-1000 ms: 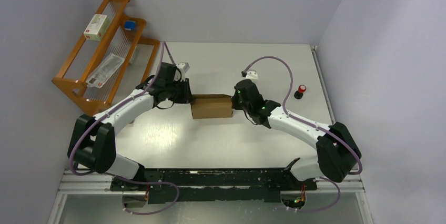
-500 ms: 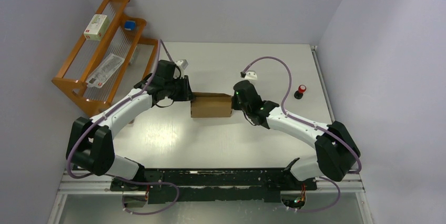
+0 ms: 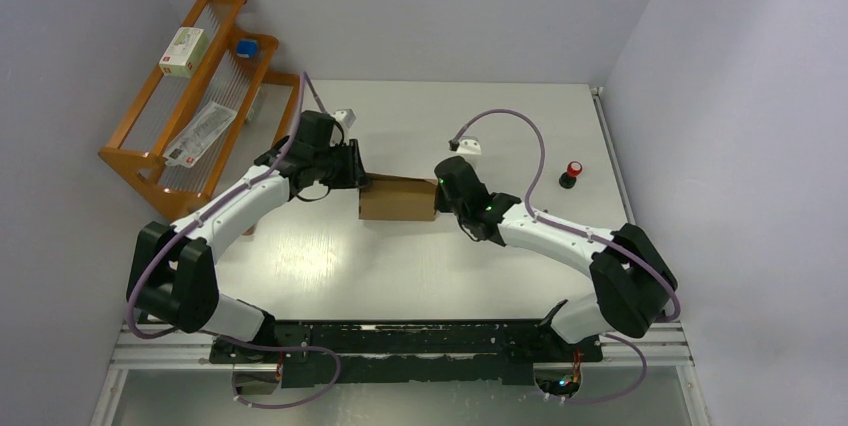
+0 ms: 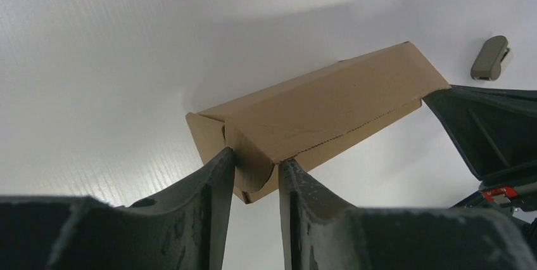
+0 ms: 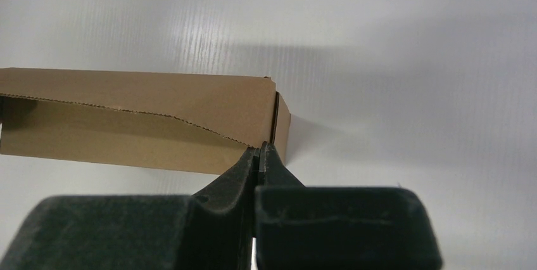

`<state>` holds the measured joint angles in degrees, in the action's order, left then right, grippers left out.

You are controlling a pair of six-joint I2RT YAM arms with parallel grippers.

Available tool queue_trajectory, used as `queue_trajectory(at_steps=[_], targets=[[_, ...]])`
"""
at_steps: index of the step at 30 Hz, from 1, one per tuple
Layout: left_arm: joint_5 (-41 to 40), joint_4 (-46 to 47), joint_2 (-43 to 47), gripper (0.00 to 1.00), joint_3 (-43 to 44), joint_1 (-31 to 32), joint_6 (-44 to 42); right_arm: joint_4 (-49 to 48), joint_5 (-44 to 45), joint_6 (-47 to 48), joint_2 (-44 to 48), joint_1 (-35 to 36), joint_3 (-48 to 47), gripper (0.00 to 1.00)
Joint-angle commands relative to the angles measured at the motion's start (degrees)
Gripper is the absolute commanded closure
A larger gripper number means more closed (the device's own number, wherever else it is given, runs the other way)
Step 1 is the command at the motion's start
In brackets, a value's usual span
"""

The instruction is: Fold the paper box

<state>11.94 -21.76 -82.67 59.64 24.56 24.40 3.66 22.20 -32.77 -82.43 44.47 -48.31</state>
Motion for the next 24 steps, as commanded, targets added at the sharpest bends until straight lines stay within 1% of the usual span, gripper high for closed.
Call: queue_trajectory(at_steps=[1, 9, 15, 24], targets=[[-2.3, -0.9, -1.7, 0.62, 3.1, 0.5, -1.3, 4.3, -0.5, -0.6, -2.5, 1.6, 0.2, 1.00], [-7.4, -6.2, -0.3, 0.55, 1.8, 0.5, -6.9, 4.6, 0.0, -0.4, -1.7, 1.8, -0.5, 0.99], [-11.0, -8.6, 0.7, 0.57, 2.6, 0.5, -10.0, 5.2, 0.4, -0.1, -1.2, 1.8, -1.0, 0.97], [-11.4, -9.2, -0.3, 0.58, 4.8, 0.5, -15.0, 6.6, 0.5, 1.0, -0.3, 1.8, -2.6, 0.96]])
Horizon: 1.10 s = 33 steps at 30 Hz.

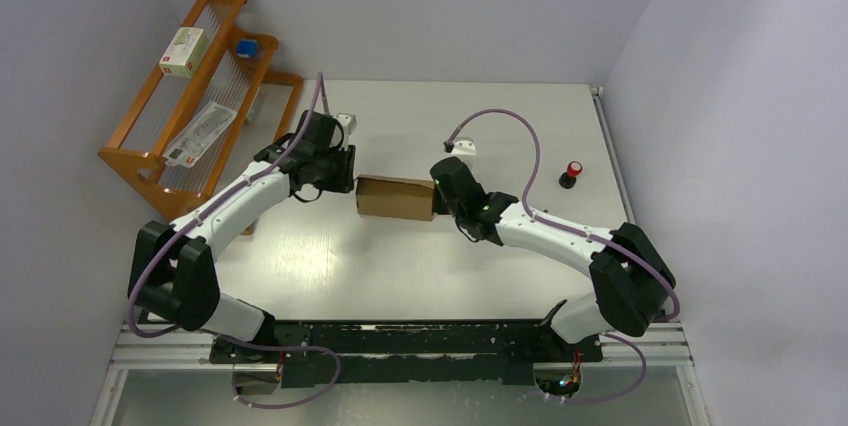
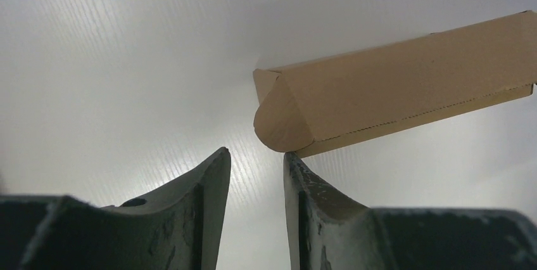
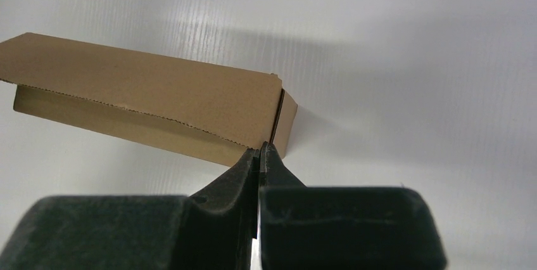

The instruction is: Fold the paper box

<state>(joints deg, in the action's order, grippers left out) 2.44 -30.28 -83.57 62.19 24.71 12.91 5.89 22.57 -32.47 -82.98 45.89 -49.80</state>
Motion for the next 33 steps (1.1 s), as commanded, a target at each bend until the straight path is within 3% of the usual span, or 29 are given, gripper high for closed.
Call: queue_trajectory(at_steps=[1, 15, 25, 29, 33], targets=[[-2.2, -0.7, 0.4, 0.58, 2.4, 0.3, -4.1, 4.4, -0.1, 0.9, 0.2, 0.3, -1.4, 0.96], [5.2, 0.8, -2.0, 0.55, 1.8, 0.3, -11.5, 4.6, -3.4, 1.8, -1.7, 0.3, -2.8, 0.97], [1.5, -0.8, -4.0, 0.58, 2.4, 0.4, -12.2, 5.1, -4.3, 2.4, -1.1, 0.3, -3.5, 0.99], [-0.1, -0.9, -4.6, 0.61, 3.2, 0.4, -12.2, 5.1, -4.5, 2.6, -1.0, 0.4, -3.4, 1.00], [0.1, -0.8, -4.7, 0.70, 3.9, 0.4, -12.2, 5.2, -5.0, 2.8, -1.4, 0.3, -3.5, 1.00]])
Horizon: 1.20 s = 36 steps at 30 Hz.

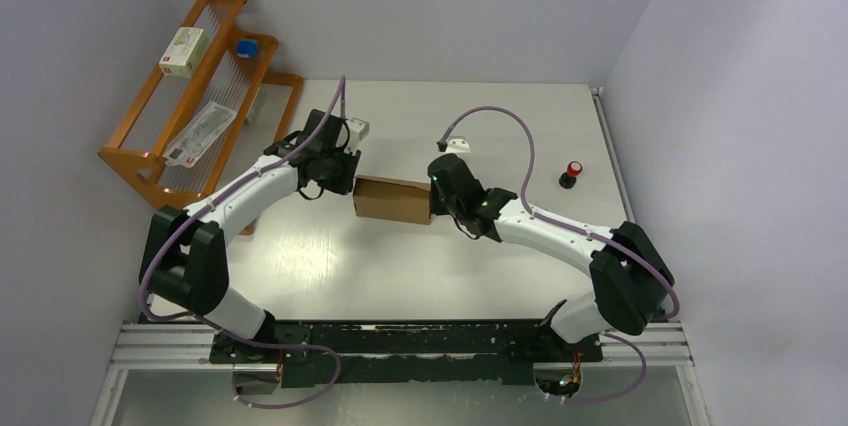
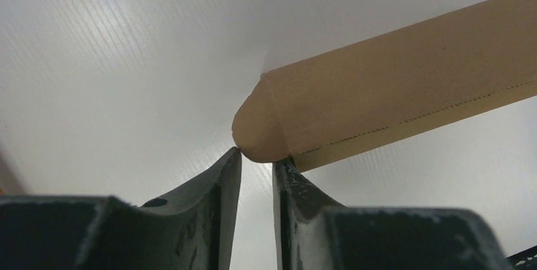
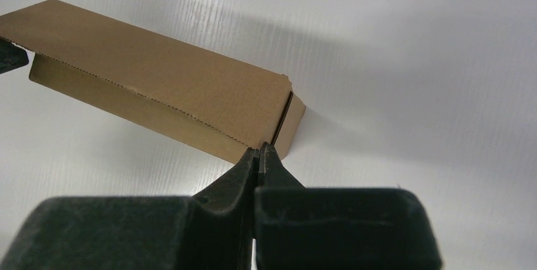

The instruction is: Fold the paper box

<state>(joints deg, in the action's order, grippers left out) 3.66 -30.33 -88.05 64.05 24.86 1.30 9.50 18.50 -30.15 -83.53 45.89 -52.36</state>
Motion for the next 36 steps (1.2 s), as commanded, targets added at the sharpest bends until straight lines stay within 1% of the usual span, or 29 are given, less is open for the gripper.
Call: queue_trajectory(at_steps=[1, 4, 7, 8, 11, 15, 19, 24, 26, 29, 32, 34, 36], targets=[[-1.1, -0.7, -0.2, 0.73, 2.1, 0.3, -0.6, 1.8, -1.0, 0.4, -1.1, 0.3, -1.1, 1.00], [-0.1, -0.7, 0.6, 0.82, 1.9, 0.3, -0.6, 2.5, -1.1, 0.9, -1.6, 0.3, -1.8, 1.00], [-0.2, -0.3, 1.7, 0.85, 1.7, 0.3, -0.6, 3.9, -1.3, 2.1, -1.8, 0.3, -3.0, 1.00], [-0.6, -0.3, 2.1, 0.83, 1.6, 0.3, -0.6, 4.3, -1.4, 2.4, -1.8, 0.3, -3.4, 1.00], [-1.2, 0.1, 2.8, 0.74, 0.5, 0.3, -0.6, 6.0, -1.7, 2.8, -1.7, 0.3, -4.7, 1.00], [-0.5, 0.2, 3.0, 0.68, -1.3, 0.3, 0.6, 7.4, -1.8, 3.1, -1.5, 0.3, -6.1, 1.00], [0.8, 1.1, 3.7, 0.63, -2.6, 0.3, 1.5, 8.4, -1.3, 3.3, -1.6, 0.3, -7.1, 1.00], [2.7, 2.4, 4.6, 0.59, -3.2, 0.3, 1.2, 7.2, -1.0, 3.7, -0.7, 0.3, -6.6, 1.00], [3.6, 2.0, 4.6, 0.55, -3.5, 0.3, 2.0, 7.2, -0.9, 3.6, -0.7, 0.3, -6.5, 1.00], [3.5, 1.7, 5.9, 0.51, -4.8, 0.3, 5.4, 6.5, -0.8, 3.2, -0.5, 0.3, -5.5, 1.00], [-0.2, 1.8, 9.6, 0.48, -7.2, 0.3, 11.6, 5.7, -0.7, 2.6, -0.4, 0.3, -4.5, 1.00], [-1.9, 4.3, 14.4, 0.46, -10.2, 0.3, 17.1, 4.6, -0.9, 2.3, -0.2, 0.3, -3.7, 1.00], [-0.2, 9.2, 18.9, 0.43, -14.4, 0.3, 21.9, 4.2, -1.3, 2.0, -0.4, 0.3, -3.4, 1.00]])
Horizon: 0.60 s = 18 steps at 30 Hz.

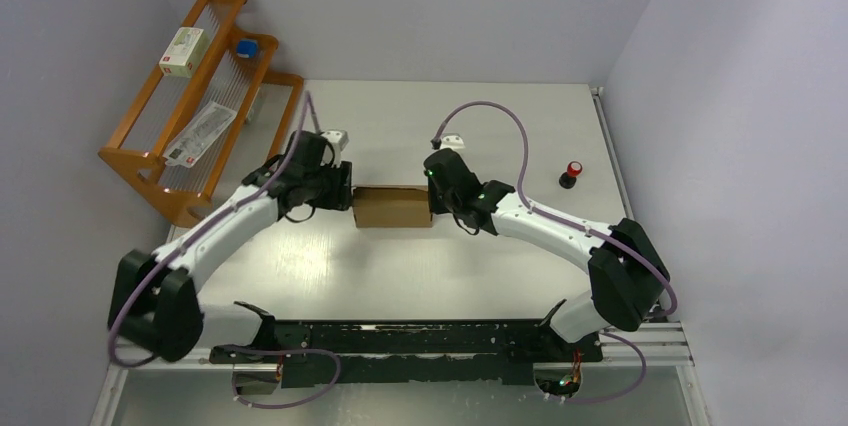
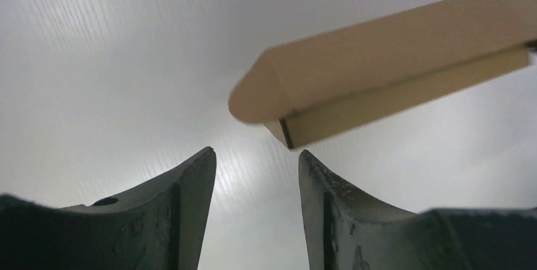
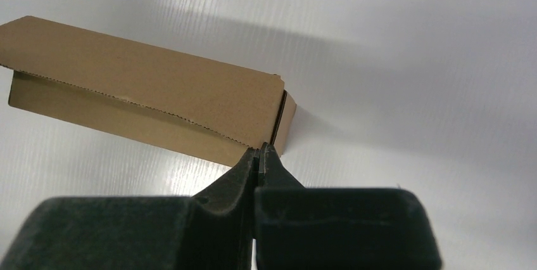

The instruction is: Fold the paper box

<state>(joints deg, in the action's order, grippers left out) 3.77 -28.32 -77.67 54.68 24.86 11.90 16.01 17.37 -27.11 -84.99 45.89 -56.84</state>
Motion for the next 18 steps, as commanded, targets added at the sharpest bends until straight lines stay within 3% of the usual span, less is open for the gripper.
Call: queue_trajectory(at_steps=[1, 4, 11, 18], targets=[[0.1, 9.3, 10.5, 0.41, -7.0, 0.3, 13.8, -2.5, -0.3, -1.2, 1.0, 0.3, 1.1, 1.00], [0.4, 15.0, 13.9, 0.34, -12.1, 0.4, 19.7, -3.1, -0.8, -1.4, 1.1, 0.3, 1.6, 1.00], [0.7, 26.1, 14.4, 0.31, -20.1, 0.9, 28.4, -3.9, -2.0, -2.0, 1.3, 0.3, 2.7, 1.00], [-1.8, 30.7, 10.9, 0.30, -20.8, 2.0, 29.8, -2.9, -2.1, -1.8, 1.9, 0.3, 2.2, 1.00]])
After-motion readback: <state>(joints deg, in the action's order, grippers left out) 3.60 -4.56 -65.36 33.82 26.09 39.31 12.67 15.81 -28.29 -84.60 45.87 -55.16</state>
